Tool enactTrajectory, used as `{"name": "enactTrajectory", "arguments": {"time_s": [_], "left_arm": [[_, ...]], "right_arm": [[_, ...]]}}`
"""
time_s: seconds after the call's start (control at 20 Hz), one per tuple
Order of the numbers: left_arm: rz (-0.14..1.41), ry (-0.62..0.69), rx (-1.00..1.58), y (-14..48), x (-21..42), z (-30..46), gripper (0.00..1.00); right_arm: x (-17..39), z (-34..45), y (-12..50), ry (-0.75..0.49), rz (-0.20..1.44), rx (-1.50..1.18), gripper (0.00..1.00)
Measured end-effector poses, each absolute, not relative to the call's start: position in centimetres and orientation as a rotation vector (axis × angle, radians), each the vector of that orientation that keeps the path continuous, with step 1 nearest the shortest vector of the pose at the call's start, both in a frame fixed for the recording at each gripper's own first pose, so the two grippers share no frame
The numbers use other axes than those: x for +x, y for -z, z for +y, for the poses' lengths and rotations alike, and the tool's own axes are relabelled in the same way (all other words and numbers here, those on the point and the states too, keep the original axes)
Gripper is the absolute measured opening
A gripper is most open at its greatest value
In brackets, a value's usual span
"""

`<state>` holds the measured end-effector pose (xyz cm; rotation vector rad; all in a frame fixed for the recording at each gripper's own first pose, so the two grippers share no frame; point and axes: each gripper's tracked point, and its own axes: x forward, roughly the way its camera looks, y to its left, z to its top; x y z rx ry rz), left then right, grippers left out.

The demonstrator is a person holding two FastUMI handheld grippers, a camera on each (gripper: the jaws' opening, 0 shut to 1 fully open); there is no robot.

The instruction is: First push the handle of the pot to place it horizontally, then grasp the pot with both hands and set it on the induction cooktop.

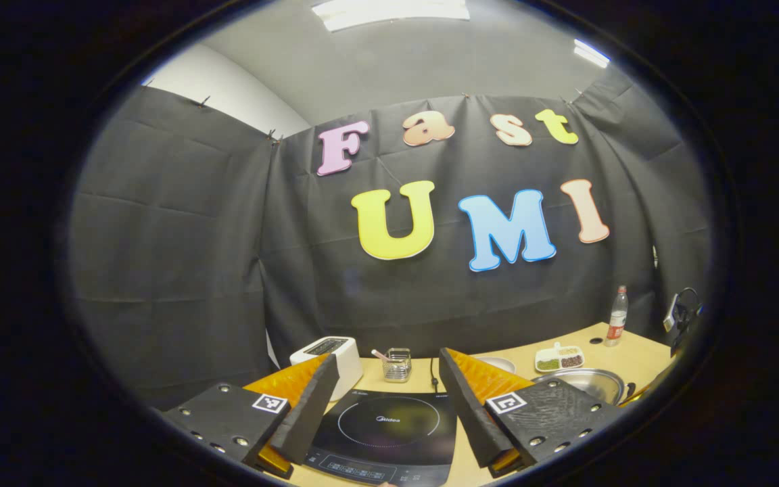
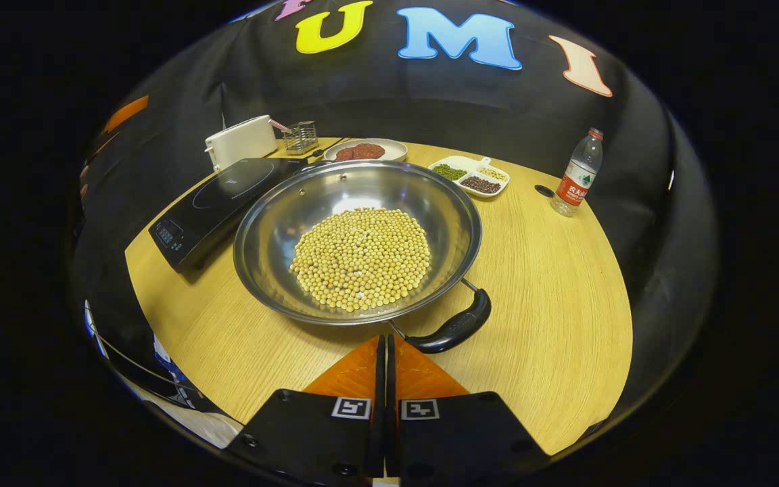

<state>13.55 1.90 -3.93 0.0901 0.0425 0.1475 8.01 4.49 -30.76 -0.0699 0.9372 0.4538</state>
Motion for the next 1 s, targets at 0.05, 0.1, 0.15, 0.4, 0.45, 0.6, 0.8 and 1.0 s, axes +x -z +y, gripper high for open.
{"name": "enactTrajectory", "arguments": {"time_s": [0.05,0.1,0.15,0.4,0.45,0.6,0.8,1.0], "left_arm": [[0.041,-0.147,0.091,3.9,13.6,1.7,0.91],[0.041,-0.147,0.093,3.8,13.7,1.6,0.91],[0.040,-0.147,0.095,3.8,13.7,1.4,0.91],[0.038,-0.157,0.100,3.8,13.7,1.3,0.89],[0.041,-0.161,0.102,4.0,13.7,1.4,0.89],[0.050,-0.177,0.101,4.3,13.6,1.9,0.91],[0.056,-0.193,0.104,4.6,13.5,2.0,0.90],[0.067,-0.197,0.113,5.1,13.4,1.8,0.91]], "right_arm": [[8.4,4.3,30.7,-0.447,0.935,-0.069,0.02],[8.7,4.0,30.8,-0.441,0.932,-0.068,0.02],[9.1,3.9,30.7,-0.437,0.930,-0.064,0.02],[10.4,3.3,31.0,-0.425,0.925,-0.076,0.02],[10.7,3.1,31.0,-0.422,0.922,-0.092,0.02],[11.5,2.6,31.3,-0.414,0.919,-0.115,0.02],[12.9,1.8,31.6,-0.389,0.910,-0.137,0.02],[14.5,1.0,32.0,-0.357,0.900,-0.134,0.02]]}}
